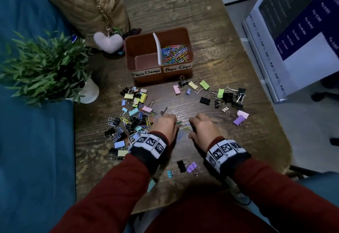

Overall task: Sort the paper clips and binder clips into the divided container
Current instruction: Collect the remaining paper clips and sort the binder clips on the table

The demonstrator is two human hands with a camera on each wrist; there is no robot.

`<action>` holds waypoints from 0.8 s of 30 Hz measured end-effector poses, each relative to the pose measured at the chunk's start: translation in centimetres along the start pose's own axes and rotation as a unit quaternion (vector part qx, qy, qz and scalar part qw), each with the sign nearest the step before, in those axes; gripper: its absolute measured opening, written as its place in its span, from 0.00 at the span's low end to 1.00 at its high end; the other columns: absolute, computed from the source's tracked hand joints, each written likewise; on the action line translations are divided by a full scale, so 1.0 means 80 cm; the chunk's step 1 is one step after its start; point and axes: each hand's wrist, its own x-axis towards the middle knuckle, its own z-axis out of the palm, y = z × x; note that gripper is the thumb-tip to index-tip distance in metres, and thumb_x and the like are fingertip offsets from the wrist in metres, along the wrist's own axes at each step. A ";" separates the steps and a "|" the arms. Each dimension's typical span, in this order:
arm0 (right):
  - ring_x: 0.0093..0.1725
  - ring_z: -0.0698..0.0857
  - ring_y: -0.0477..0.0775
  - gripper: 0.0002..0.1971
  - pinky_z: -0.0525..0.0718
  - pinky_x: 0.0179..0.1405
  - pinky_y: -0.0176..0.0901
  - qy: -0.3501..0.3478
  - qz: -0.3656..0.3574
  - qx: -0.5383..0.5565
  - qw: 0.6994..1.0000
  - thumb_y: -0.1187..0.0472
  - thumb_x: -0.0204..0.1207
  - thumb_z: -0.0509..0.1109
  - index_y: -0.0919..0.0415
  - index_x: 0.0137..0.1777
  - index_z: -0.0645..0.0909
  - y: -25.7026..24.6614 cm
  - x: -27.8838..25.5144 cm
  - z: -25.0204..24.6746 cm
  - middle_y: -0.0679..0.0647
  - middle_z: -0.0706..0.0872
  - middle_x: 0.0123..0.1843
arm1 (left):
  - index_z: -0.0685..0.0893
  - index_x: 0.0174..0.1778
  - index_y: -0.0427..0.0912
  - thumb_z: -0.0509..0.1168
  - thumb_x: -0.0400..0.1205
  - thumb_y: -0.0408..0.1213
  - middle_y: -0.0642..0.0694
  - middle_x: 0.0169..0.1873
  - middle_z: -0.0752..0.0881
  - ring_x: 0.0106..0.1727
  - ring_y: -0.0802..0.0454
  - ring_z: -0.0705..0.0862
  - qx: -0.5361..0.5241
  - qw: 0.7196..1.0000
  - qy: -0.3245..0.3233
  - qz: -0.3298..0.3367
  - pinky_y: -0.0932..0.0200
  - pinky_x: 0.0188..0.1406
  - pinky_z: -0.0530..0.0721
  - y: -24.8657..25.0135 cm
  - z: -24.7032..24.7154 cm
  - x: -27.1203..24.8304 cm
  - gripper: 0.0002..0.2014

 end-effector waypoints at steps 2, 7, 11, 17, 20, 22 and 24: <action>0.57 0.79 0.59 0.13 0.76 0.53 0.42 0.003 -0.017 -0.005 1.000 0.67 0.72 0.70 0.65 0.57 0.82 -0.007 0.008 0.003 0.58 0.79 0.55 | 0.81 0.55 0.38 0.61 0.84 0.40 0.41 0.53 0.83 0.53 0.44 0.82 -0.020 0.999 0.031 -0.025 0.54 0.55 0.79 -0.011 -0.012 -0.005 0.10; 0.50 0.83 0.62 0.11 0.80 0.47 0.45 0.005 -0.032 -0.030 0.999 0.75 0.69 0.66 0.65 0.49 0.84 -0.014 0.011 0.011 0.59 0.81 0.49 | 0.82 0.51 0.39 0.63 0.83 0.39 0.43 0.50 0.84 0.48 0.49 0.80 -0.055 0.994 0.070 -0.061 0.60 0.49 0.76 -0.030 -0.037 -0.008 0.08; 0.54 0.81 0.62 0.15 0.79 0.51 0.46 -0.009 -0.032 -0.045 0.998 0.76 0.70 0.63 0.66 0.55 0.80 -0.024 0.005 0.010 0.61 0.80 0.55 | 0.82 0.52 0.41 0.64 0.83 0.40 0.45 0.50 0.83 0.49 0.50 0.79 -0.058 0.992 0.098 -0.054 0.58 0.52 0.78 -0.023 -0.058 0.000 0.08; 0.49 0.83 0.60 0.09 0.80 0.47 0.44 -0.021 -0.005 0.023 1.000 0.72 0.68 0.65 0.60 0.43 0.80 -0.013 0.009 0.009 0.59 0.85 0.46 | 0.82 0.51 0.42 0.64 0.82 0.42 0.44 0.50 0.84 0.52 0.46 0.82 -0.044 0.989 0.140 -0.006 0.53 0.54 0.81 0.010 -0.124 0.058 0.08; 0.44 0.82 0.58 0.09 0.79 0.42 0.42 -0.031 0.017 0.058 0.998 0.72 0.66 0.66 0.57 0.38 0.79 -0.005 0.008 0.004 0.56 0.85 0.41 | 0.83 0.53 0.42 0.66 0.81 0.43 0.42 0.51 0.86 0.54 0.43 0.84 -0.048 0.985 0.164 -0.006 0.51 0.56 0.82 0.021 -0.158 0.106 0.09; 0.39 0.81 0.56 0.11 0.79 0.38 0.40 -0.017 0.039 0.087 0.995 0.73 0.65 0.66 0.54 0.34 0.78 0.002 0.010 0.002 0.54 0.84 0.36 | 0.84 0.54 0.44 0.67 0.80 0.43 0.41 0.53 0.86 0.55 0.44 0.84 -0.062 0.982 0.176 -0.024 0.55 0.57 0.81 0.022 -0.171 0.133 0.10; 0.35 0.81 0.52 0.12 0.75 0.34 0.35 0.004 0.065 0.120 0.991 0.72 0.65 0.68 0.52 0.30 0.76 0.007 0.012 -0.006 0.51 0.83 0.31 | 0.85 0.56 0.46 0.70 0.78 0.44 0.42 0.56 0.86 0.58 0.45 0.83 -0.084 0.980 0.174 -0.042 0.58 0.59 0.80 0.016 -0.174 0.151 0.12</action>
